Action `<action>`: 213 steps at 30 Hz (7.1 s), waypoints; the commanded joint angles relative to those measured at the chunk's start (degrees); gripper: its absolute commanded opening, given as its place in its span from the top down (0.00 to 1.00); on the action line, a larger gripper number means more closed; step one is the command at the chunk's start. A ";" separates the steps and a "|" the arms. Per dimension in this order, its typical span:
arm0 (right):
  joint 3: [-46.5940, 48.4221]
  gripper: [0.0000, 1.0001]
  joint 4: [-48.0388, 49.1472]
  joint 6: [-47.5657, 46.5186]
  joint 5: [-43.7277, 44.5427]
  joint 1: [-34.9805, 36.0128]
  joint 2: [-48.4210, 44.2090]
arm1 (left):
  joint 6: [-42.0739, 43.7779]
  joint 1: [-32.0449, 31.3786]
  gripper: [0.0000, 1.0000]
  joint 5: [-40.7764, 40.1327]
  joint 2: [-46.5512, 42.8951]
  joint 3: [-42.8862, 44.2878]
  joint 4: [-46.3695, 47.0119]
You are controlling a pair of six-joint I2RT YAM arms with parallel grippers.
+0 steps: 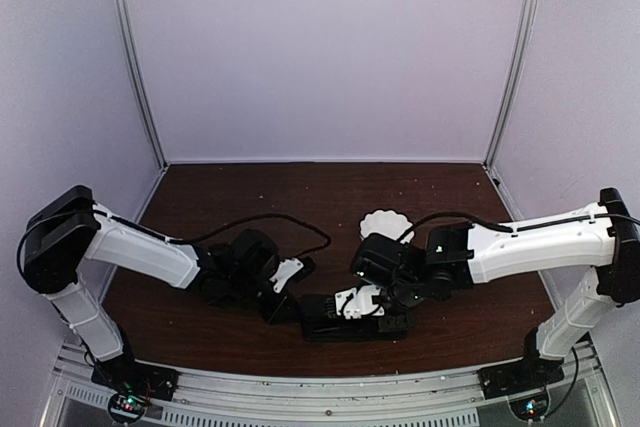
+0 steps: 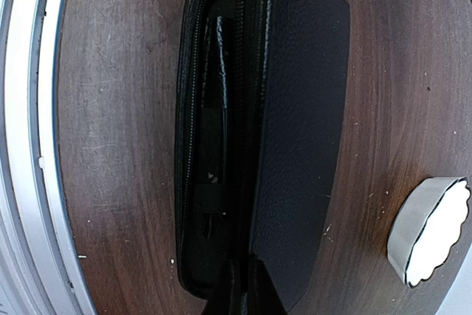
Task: Sort the hair-cutting tools
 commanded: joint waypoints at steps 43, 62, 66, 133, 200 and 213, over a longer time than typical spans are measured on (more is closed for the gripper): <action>-7.45 1.00 5.80 -6.82 -3.37 -2.21 -0.74 | 3.20 4.66 0.63 -8.15 -2.47 6.84 -18.99; -10.11 1.00 8.04 -7.50 -2.09 -2.26 -1.30 | 9.87 4.62 0.66 -8.69 0.95 9.43 -13.21; -5.21 1.00 4.18 -7.02 -2.91 -3.19 -4.93 | 7.57 4.58 0.66 -10.61 -6.36 3.48 -11.80; 12.16 1.00 -6.97 9.62 -3.44 -4.60 3.58 | 0.44 4.58 0.65 -19.48 -22.27 -13.18 2.70; 17.13 1.00 -8.65 5.86 -22.76 -16.92 13.54 | 6.32 0.89 0.62 -12.87 -22.77 -18.88 13.87; 18.18 1.00 -7.88 5.21 -23.25 -18.44 14.30 | 13.63 1.06 0.65 -21.40 -11.10 -7.59 10.08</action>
